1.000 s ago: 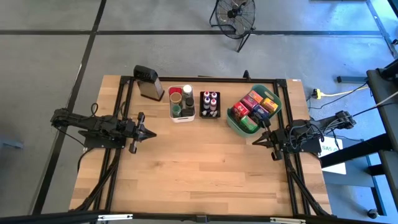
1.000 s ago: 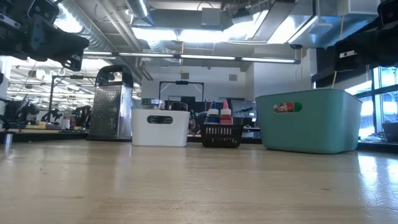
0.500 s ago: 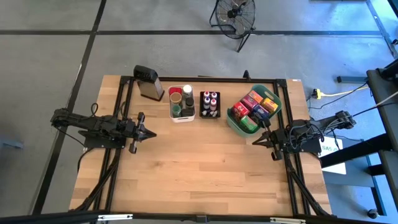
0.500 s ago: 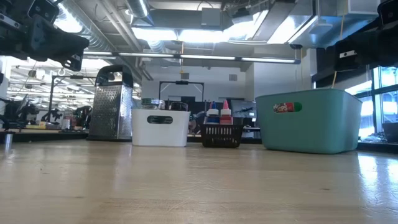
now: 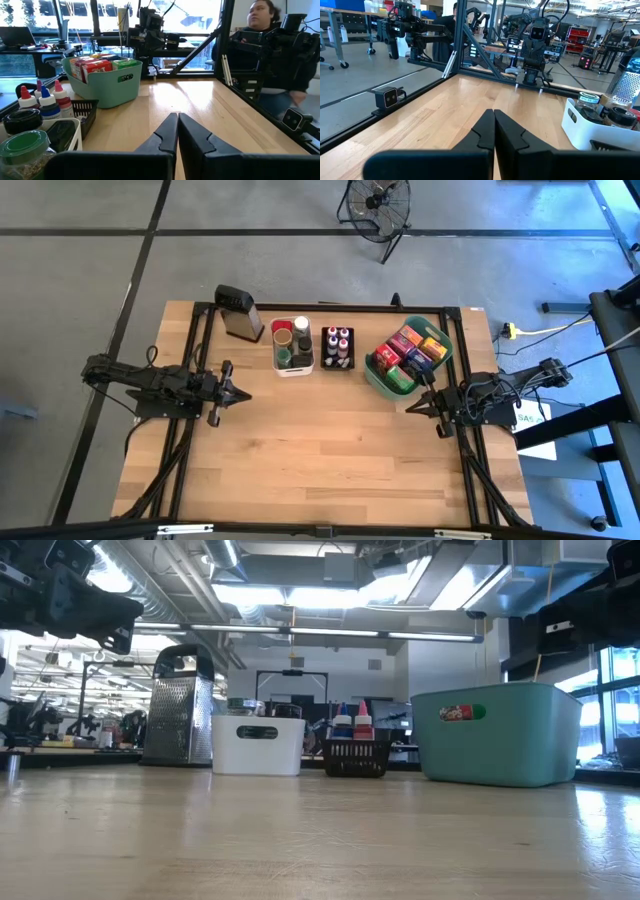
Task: Pick & Place Kitchen Items
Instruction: Return to Home Position
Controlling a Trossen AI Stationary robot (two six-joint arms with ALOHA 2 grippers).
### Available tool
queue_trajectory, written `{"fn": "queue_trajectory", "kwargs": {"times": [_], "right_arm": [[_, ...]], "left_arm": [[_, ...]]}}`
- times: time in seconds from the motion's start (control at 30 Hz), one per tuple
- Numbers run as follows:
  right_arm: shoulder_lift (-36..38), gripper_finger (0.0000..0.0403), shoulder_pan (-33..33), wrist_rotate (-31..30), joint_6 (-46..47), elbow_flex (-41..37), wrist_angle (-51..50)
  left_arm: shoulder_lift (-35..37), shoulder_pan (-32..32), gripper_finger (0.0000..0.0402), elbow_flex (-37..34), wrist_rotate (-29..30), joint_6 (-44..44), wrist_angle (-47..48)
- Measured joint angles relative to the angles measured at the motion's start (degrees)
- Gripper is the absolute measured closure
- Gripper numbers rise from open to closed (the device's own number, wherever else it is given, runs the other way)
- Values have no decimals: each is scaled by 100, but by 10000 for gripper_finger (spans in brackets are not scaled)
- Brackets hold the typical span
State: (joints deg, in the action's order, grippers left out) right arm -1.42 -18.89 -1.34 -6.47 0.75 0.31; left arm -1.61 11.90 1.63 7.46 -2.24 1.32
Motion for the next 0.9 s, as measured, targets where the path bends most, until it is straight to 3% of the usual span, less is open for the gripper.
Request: {"fn": "queue_trajectory", "kwargs": {"times": [0.9], "right_arm": [[-1, 400, 0, 0, 1, 0, 0]], "left_arm": [[0, 0, 390, -2, 0, 0, 0]]}}
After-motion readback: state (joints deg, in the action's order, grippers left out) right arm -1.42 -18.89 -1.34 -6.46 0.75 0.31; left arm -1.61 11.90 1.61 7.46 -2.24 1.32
